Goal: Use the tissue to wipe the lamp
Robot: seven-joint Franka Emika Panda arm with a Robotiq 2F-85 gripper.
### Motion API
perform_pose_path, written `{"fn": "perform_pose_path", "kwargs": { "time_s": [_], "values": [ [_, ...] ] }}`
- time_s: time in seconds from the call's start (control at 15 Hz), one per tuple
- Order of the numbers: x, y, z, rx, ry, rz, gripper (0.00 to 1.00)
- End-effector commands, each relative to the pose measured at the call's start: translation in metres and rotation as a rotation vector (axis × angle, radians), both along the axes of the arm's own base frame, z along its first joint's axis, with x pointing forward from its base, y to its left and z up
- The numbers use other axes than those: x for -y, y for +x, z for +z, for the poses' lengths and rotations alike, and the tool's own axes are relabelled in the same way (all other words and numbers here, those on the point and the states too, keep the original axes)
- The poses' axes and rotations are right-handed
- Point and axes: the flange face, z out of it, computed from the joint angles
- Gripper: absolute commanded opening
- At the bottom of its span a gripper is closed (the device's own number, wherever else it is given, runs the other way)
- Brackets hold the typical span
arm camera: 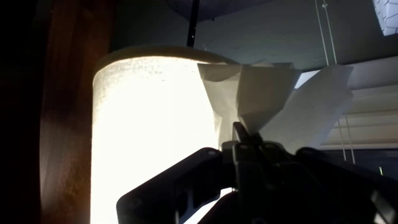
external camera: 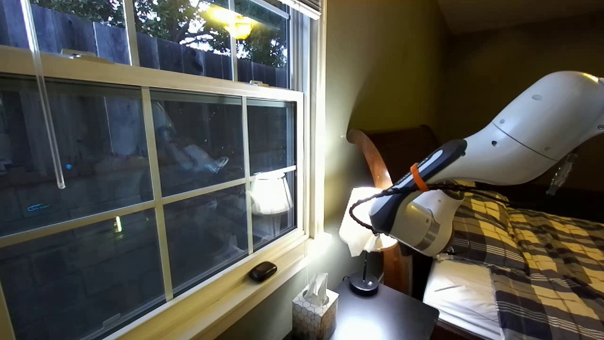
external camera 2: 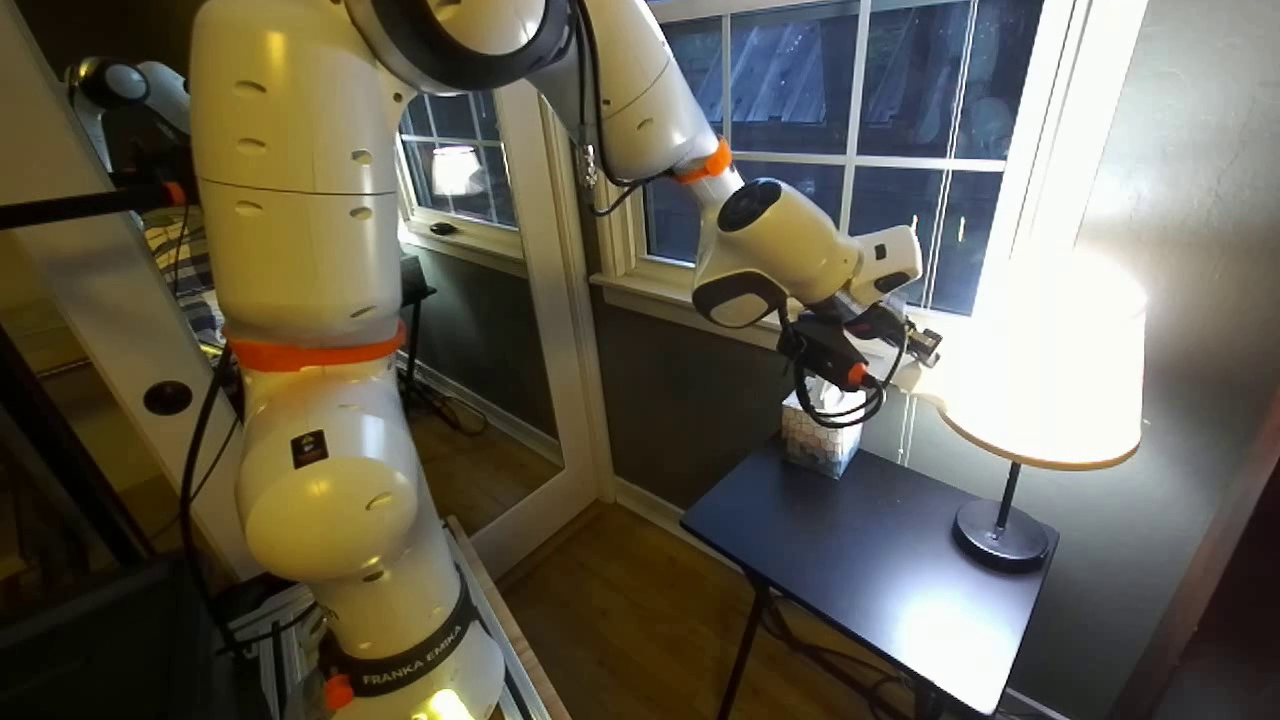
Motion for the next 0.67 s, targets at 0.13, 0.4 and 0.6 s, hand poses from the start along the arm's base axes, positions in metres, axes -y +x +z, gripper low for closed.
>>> {"fn": "perform_pose_path", "kwargs": {
  "time_s": [0.13, 0.4, 0.6],
  "values": [
    [-0.001, 0.000, 0.039, 0.106, -0.046, -0.011, 0.00],
    [0.007, -0.003, 0.048, 0.143, -0.060, -0.053, 0.00],
    [0.023, -0.004, 0.039, 0.127, -0.062, -0.100, 0.00]
  ]
}}
